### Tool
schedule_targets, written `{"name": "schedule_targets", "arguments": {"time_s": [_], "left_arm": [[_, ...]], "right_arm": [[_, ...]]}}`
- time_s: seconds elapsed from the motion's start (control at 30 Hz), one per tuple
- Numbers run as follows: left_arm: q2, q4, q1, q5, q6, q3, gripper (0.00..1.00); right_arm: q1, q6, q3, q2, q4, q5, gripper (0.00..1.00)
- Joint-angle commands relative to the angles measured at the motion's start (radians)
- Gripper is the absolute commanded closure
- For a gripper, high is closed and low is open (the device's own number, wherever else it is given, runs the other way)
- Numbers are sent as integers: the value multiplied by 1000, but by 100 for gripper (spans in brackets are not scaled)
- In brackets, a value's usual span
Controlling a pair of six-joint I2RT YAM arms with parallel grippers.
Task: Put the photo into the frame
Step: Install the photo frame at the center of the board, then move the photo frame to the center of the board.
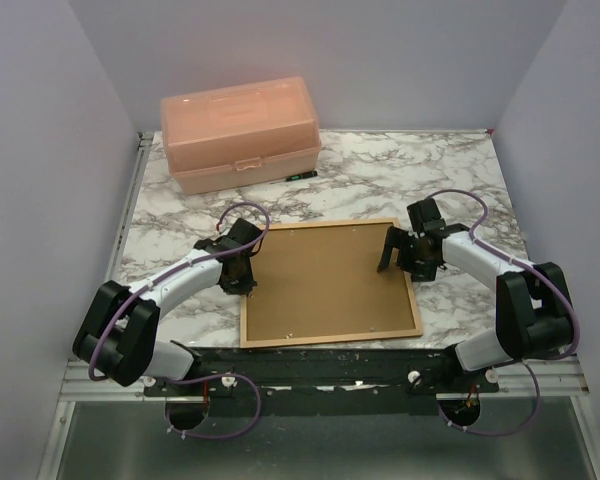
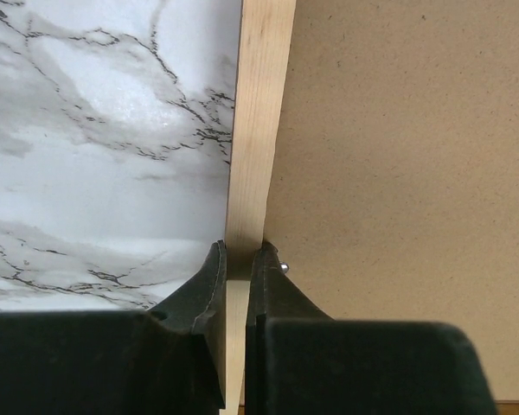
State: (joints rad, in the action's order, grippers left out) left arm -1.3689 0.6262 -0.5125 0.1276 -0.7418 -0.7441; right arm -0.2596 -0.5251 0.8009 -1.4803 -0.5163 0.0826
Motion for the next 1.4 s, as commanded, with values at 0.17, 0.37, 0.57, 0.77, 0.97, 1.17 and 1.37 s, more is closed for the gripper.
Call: {"name": "schedule_targets", "arguments": {"time_s": [0.17, 0.37, 0.57, 0.77, 0.97, 1.17, 1.37], "left_arm": [[50, -35, -3, -29, -15, 0, 100], [93, -29, 1, -61, -17, -9, 48], [147, -12, 20, -108, -17, 25, 22], [279, -19, 20, -196, -49, 166, 17], [388, -28, 19, -281, -87, 281, 14], [377, -98, 19, -368, -106, 315, 14], [277, -174, 20, -416, -92, 273, 15]], "right_arm": [[-4, -21, -34, -2, 11, 75, 0], [-5, -38, -39, 28, -12, 52, 0], [-4, -95, -77, 99, -55, 27, 0], [-4, -152, -114, 191, -85, 51, 0], [-5, -216, -179, 247, -81, 153, 0], [-6, -253, -289, 272, 11, 264, 0], [-7, -257, -265, 220, 63, 330, 0]]}}
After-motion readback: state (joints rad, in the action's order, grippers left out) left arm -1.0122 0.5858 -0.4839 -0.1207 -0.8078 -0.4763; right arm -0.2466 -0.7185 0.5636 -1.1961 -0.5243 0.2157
